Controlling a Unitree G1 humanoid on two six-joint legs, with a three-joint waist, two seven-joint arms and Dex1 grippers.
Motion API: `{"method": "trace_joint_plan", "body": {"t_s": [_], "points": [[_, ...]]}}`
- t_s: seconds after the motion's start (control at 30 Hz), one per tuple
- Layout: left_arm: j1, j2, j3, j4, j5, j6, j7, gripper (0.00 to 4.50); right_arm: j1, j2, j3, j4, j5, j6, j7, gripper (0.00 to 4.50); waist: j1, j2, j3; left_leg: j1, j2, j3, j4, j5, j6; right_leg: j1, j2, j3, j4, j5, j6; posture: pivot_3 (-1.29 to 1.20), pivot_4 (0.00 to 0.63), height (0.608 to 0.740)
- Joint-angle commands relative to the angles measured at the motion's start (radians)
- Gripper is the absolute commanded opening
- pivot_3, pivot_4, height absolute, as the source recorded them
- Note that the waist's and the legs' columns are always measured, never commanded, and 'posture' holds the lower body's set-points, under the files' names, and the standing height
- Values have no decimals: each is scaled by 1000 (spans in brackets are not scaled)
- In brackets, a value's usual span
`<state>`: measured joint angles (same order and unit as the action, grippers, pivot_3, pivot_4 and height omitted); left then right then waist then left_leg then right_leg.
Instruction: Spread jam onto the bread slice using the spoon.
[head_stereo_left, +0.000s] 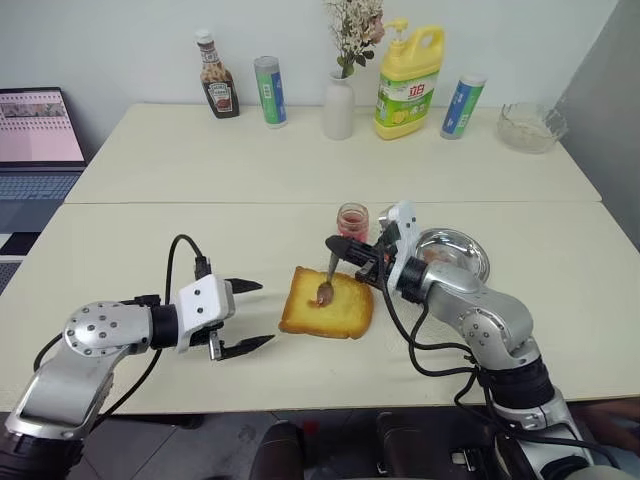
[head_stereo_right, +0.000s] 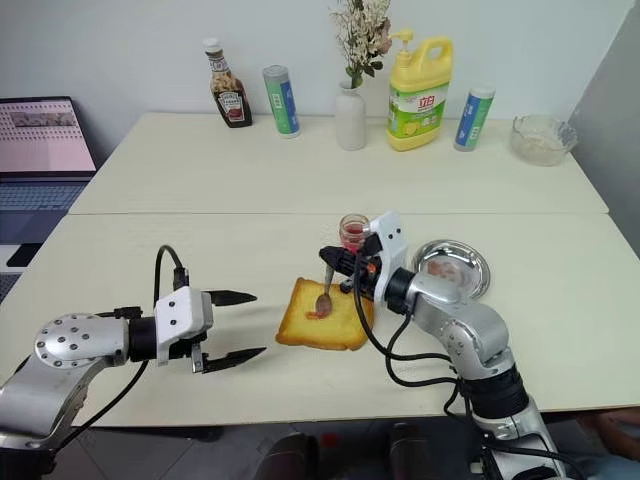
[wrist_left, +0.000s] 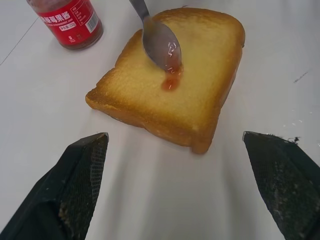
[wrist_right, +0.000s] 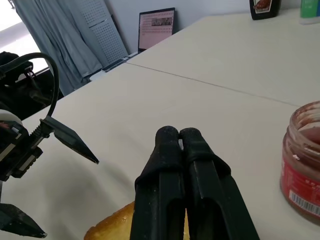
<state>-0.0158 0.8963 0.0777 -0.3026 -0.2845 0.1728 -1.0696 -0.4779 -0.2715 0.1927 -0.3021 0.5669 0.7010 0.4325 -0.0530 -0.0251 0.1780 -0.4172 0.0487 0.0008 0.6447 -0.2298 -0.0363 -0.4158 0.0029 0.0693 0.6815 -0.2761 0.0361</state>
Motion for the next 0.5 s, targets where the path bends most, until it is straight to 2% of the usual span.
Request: {"method": "trace_joint_plan", "body": {"t_s": [0.03, 0.3, 0.4, 0.5], "points": [[-18, -4, -3, 1, 4, -29, -5, 4500, -5, -22, 2, -69, -35, -44, 35, 21, 0, 0, 0, 0, 0, 0, 0, 0, 0, 0, 0, 0, 0, 0, 0, 0, 150, 740], [-41, -16, -19, 3, 10, -28, -2, 4500, -23, -122, 45, -119, -131, -127, 153, 21, 1, 0, 0, 0, 0, 0, 0, 0, 0, 0, 0, 0, 0, 0, 0, 0, 150, 740], [-45, -16, -18, -3, 8, -21, -1, 4500, -21, -123, 5, -125, -122, -121, 147, 21, 2, 0, 0, 0, 0, 0, 0, 0, 0, 0, 0, 0, 0, 0, 0, 0, 150, 740], [-54, -17, -17, -1, 6, -13, 1, 4500, -2, -78, -90, -128, -33, -42, 79, 21, 3, 0, 0, 0, 0, 0, 0, 0, 0, 0, 0, 0, 0, 0, 0, 0, 150, 740]]}}
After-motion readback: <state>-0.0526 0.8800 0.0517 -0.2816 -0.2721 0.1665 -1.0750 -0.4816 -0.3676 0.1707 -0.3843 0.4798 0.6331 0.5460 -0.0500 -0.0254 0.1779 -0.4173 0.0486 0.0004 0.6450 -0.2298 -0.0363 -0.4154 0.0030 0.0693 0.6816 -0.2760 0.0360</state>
